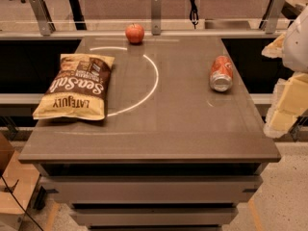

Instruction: Move coke can near brown chip bag

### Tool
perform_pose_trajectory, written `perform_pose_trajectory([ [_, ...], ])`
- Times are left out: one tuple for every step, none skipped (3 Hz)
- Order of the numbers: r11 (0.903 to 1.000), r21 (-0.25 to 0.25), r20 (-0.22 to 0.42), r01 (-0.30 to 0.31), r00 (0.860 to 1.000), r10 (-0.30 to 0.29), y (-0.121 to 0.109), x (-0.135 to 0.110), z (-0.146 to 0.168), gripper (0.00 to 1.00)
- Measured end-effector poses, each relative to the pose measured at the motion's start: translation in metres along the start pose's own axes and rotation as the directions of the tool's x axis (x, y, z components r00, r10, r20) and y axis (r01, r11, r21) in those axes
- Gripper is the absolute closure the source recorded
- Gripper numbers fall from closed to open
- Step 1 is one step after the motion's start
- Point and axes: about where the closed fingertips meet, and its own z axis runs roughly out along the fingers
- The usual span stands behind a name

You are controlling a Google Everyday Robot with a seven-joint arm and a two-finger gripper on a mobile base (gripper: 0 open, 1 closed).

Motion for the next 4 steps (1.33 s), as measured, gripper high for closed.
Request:
perform_pose_trajectory([
  [1.0, 0.0, 0.0, 0.0, 1.0, 0.0, 0.0, 0.0, 0.0, 0.0],
  [1.0, -0.003, 0.078, -0.007, 0.997, 0.007, -0.007, 0.0, 0.0, 0.0],
  [0.9991, -0.003, 0.258, -0.042, 0.965, 0.041, -0.024, -0.004, 0.011, 0.0],
  [0.9963, 0.017, 0.388, -0.084, 0.919, 0.071, -0.046, -0.012, 0.021, 0.0],
])
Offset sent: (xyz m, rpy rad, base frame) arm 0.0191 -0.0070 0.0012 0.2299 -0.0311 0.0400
